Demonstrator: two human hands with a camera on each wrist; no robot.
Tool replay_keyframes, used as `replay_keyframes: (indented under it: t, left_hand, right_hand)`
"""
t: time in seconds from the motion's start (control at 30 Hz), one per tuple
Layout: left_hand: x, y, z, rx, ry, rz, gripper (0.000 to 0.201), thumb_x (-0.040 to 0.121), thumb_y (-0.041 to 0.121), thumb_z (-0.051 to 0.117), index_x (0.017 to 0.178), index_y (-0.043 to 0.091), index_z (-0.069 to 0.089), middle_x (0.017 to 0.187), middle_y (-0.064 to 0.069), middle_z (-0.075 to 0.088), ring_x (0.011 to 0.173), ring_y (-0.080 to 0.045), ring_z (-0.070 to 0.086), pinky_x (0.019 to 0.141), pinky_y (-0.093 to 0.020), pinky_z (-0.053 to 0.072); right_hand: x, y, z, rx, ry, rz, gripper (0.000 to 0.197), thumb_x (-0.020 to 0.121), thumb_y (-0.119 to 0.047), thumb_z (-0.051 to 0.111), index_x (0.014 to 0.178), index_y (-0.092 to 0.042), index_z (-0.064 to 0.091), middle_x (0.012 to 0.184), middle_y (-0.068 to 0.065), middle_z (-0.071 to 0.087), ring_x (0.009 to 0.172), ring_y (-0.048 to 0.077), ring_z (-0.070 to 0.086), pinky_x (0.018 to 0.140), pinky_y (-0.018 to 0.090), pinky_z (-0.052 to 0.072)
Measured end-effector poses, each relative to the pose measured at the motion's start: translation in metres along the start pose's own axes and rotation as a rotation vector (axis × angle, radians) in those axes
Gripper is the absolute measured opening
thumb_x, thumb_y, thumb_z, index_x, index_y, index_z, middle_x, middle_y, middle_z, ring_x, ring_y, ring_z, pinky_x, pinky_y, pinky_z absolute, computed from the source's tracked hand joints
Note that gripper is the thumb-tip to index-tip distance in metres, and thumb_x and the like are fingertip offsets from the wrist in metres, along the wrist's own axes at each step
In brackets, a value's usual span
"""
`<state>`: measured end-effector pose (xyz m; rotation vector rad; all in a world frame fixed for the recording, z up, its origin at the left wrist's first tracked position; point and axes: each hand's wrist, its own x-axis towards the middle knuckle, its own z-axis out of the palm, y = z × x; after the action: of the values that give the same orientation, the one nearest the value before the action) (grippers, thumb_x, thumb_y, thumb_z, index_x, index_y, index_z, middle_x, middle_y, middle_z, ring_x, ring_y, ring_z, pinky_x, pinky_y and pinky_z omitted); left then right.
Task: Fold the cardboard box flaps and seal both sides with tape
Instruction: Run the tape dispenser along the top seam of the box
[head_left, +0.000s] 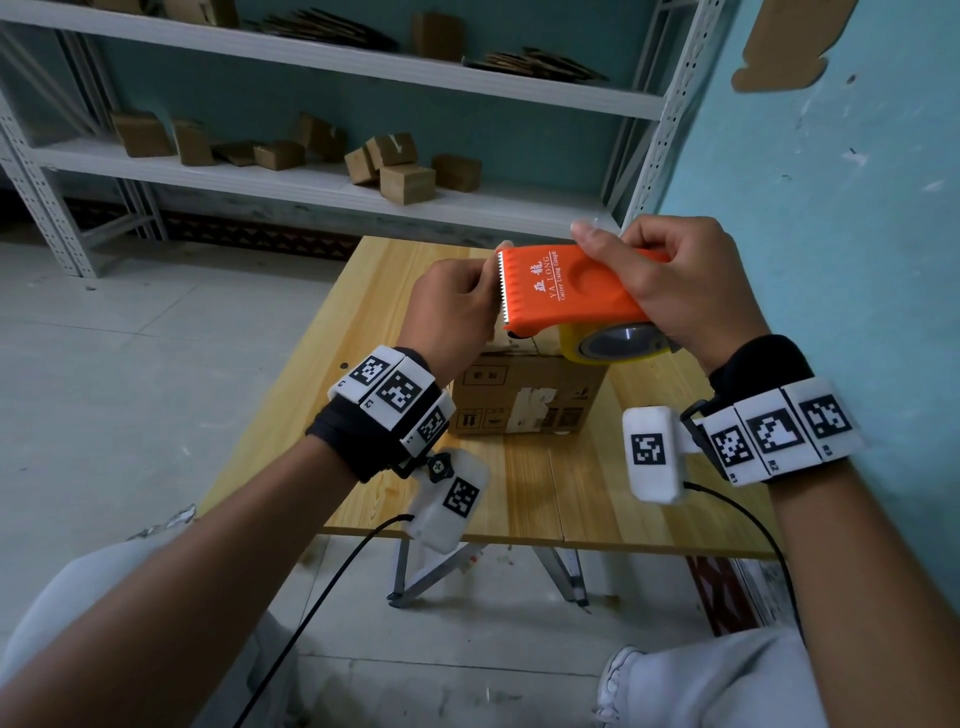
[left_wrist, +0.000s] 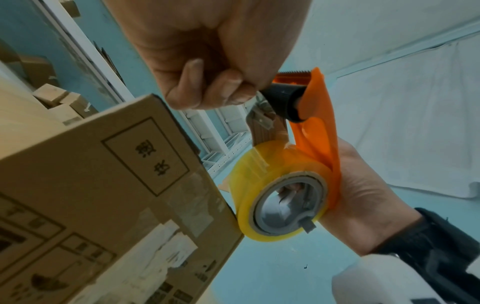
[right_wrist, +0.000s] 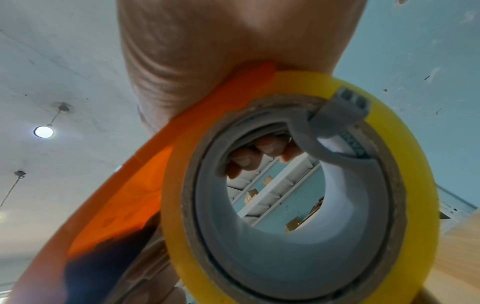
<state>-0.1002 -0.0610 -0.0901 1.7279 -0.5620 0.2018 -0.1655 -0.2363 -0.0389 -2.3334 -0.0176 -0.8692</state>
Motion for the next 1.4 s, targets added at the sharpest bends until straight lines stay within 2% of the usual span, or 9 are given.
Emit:
replay_keyframes:
  t: [0.17, 0.4, 0.57, 0.63, 0.73, 0.8, 0.97, 1.17, 1.4]
  left_hand:
    - [-0.001, -0.001, 0.001, 0.009, -0.01, -0.026, 0.067, 0.1, 0.047, 0.037, 0.08, -0.014, 0.056, 0.07, -0.03, 0.063, 0.047, -0.019, 0.047, 0.049, -0.025, 0.037]
    - [-0.001, 0.0, 0.0, 0.023, -0.006, -0.032, 0.063, 0.1, 0.044, 0.04, 0.08, -0.013, 0.057, 0.071, -0.03, 0.063, 0.053, -0.024, 0.049, 0.054, -0.031, 0.037]
    - [0.0, -0.004, -0.002, 0.039, -0.014, -0.028, 0.058, 0.099, 0.043, 0.045, 0.083, -0.01, 0.06, 0.074, -0.028, 0.065, 0.067, -0.044, 0.062, 0.064, -0.052, 0.053]
    - [-0.001, -0.003, -0.002, 0.046, -0.026, -0.037, 0.056, 0.098, 0.044, 0.045, 0.086, -0.008, 0.063, 0.075, -0.025, 0.067, 0.072, -0.044, 0.065, 0.068, -0.057, 0.054]
    - [-0.003, 0.0, -0.002, 0.068, -0.026, -0.037, 0.053, 0.1, 0.041, 0.044, 0.087, -0.007, 0.064, 0.073, -0.022, 0.068, 0.069, -0.037, 0.067, 0.064, -0.044, 0.056]
    - [-0.003, 0.002, -0.003, 0.086, -0.008, -0.024, 0.053, 0.1, 0.039, 0.042, 0.087, -0.008, 0.062, 0.071, -0.024, 0.066, 0.064, -0.038, 0.064, 0.058, -0.038, 0.047]
    - [-0.003, 0.004, -0.003, 0.115, -0.002, -0.009, 0.056, 0.101, 0.039, 0.042, 0.084, -0.011, 0.06, 0.072, -0.029, 0.063, 0.054, -0.034, 0.051, 0.057, -0.04, 0.045]
    - [-0.003, 0.005, -0.006, 0.126, -0.001, -0.007, 0.056, 0.099, 0.042, 0.044, 0.081, -0.008, 0.062, 0.074, -0.021, 0.068, 0.071, -0.038, 0.066, 0.071, -0.052, 0.055]
    - [-0.005, 0.003, -0.008, 0.207, -0.009, 0.062, 0.059, 0.099, 0.044, 0.042, 0.071, -0.006, 0.058, 0.065, -0.018, 0.064, 0.062, -0.034, 0.061, 0.066, -0.047, 0.053]
  right_hand:
    - [0.001, 0.001, -0.001, -0.015, 0.002, -0.022, 0.056, 0.085, -0.064, 0.059, 0.071, -0.01, 0.065, 0.067, -0.001, 0.063, 0.061, 0.002, 0.057, 0.056, 0.007, 0.037]
    - [-0.002, -0.005, -0.009, -0.008, -0.12, -0.008, 0.05, 0.081, -0.062, 0.064, 0.08, -0.012, 0.066, 0.073, -0.005, 0.066, 0.058, -0.004, 0.06, 0.047, 0.006, 0.039]
    - [-0.002, -0.007, -0.019, -0.024, -0.264, 0.003, 0.051, 0.072, -0.064, 0.066, 0.093, -0.018, 0.066, 0.091, -0.005, 0.069, 0.081, 0.01, 0.067, 0.057, 0.018, 0.048]
    - [-0.002, -0.008, -0.02, -0.027, -0.278, 0.009, 0.05, 0.072, -0.064, 0.067, 0.095, -0.019, 0.066, 0.092, -0.005, 0.068, 0.083, 0.011, 0.067, 0.059, 0.02, 0.049]
    - [-0.002, -0.01, -0.02, -0.04, -0.283, 0.016, 0.051, 0.07, -0.066, 0.066, 0.093, -0.021, 0.065, 0.091, -0.009, 0.066, 0.083, 0.008, 0.065, 0.063, 0.021, 0.051]
    - [-0.002, -0.011, -0.02, -0.059, -0.292, 0.016, 0.05, 0.07, -0.066, 0.065, 0.092, -0.021, 0.065, 0.091, -0.01, 0.065, 0.083, 0.007, 0.063, 0.064, 0.021, 0.05]
    - [0.0, -0.01, -0.021, -0.052, -0.348, 0.049, 0.051, 0.07, -0.067, 0.065, 0.089, -0.02, 0.069, 0.085, -0.006, 0.07, 0.078, 0.01, 0.068, 0.064, 0.024, 0.053]
    - [-0.001, -0.011, -0.021, -0.053, -0.361, 0.034, 0.054, 0.068, -0.068, 0.066, 0.082, -0.016, 0.07, 0.079, -0.001, 0.071, 0.069, 0.011, 0.068, 0.062, 0.026, 0.055]
    - [-0.005, -0.012, -0.019, -0.046, -0.349, 0.032, 0.049, 0.066, -0.068, 0.067, 0.077, -0.02, 0.066, 0.082, -0.002, 0.071, 0.077, 0.012, 0.069, 0.074, 0.034, 0.058]
